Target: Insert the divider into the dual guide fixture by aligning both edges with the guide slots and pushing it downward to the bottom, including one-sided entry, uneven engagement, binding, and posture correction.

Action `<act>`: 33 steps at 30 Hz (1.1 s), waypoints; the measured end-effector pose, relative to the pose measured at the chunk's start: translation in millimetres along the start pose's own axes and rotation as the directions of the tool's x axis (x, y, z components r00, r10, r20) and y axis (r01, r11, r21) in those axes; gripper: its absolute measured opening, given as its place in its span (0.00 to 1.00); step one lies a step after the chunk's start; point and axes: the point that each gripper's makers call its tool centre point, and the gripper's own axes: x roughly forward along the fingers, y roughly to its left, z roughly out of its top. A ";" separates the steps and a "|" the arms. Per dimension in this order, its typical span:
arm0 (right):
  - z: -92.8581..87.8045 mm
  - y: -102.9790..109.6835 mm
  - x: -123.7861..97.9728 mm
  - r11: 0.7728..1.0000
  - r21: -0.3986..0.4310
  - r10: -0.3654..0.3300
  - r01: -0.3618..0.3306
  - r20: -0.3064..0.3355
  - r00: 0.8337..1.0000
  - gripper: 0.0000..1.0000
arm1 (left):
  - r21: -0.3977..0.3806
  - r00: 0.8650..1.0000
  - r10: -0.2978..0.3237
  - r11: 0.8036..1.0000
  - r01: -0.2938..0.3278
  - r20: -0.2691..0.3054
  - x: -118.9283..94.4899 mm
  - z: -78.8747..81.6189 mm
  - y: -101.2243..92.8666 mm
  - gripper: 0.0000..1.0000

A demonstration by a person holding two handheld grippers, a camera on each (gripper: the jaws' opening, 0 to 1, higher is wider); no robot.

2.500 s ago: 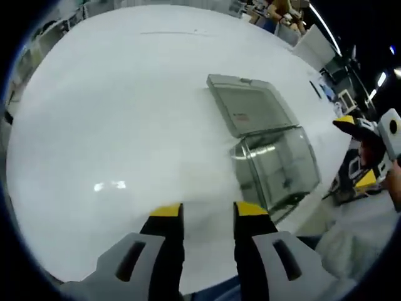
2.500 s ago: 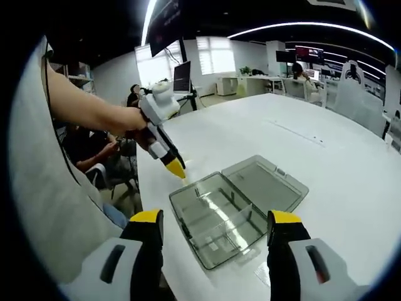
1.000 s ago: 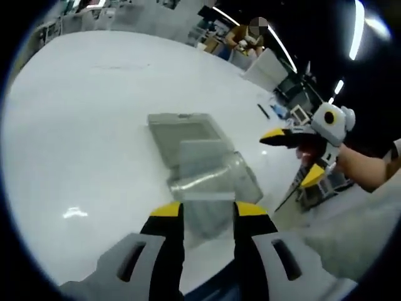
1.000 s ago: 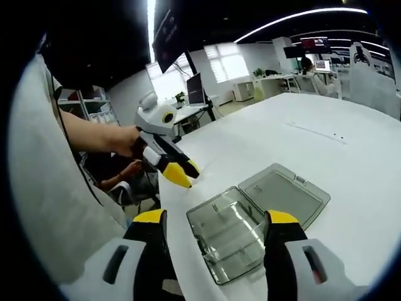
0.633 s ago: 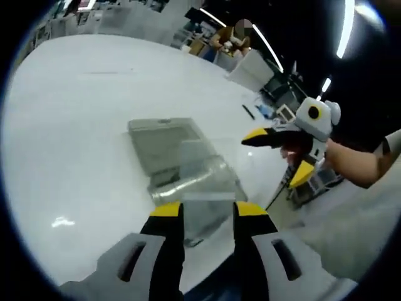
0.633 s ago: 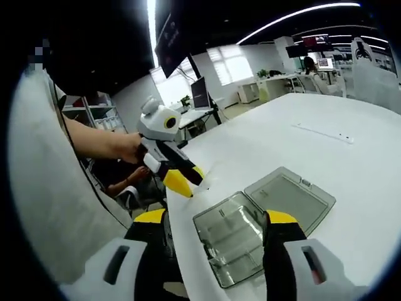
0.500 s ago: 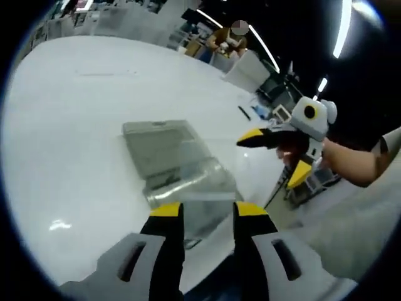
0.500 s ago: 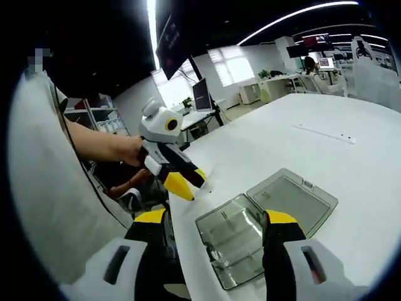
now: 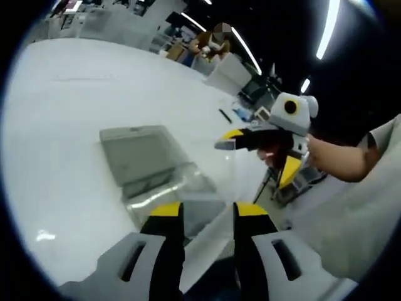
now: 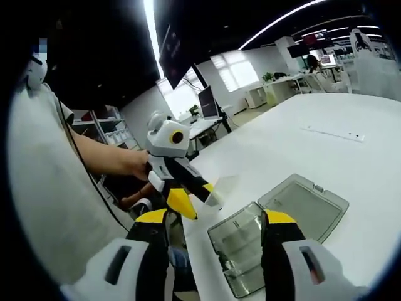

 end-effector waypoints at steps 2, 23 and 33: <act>3.1 2.0 -0.1 1.000 0.011 0.017 -0.017 0.014 1.000 0.56 | 0.002 1.000 -0.010 1.000 0.010 0.003 0.8 0.9 -1.4 0.26; 13.3 12.5 3.3 0.993 0.046 0.106 -0.108 0.047 0.993 0.55 | 0.038 0.993 -0.116 0.993 0.115 0.035 5.6 10.9 -23.2 0.26; 21.1 15.4 2.3 0.988 0.061 0.135 -0.139 0.071 0.988 0.54 | 0.049 0.988 -0.146 0.988 0.143 0.044 6.1 15.4 -30.3 0.26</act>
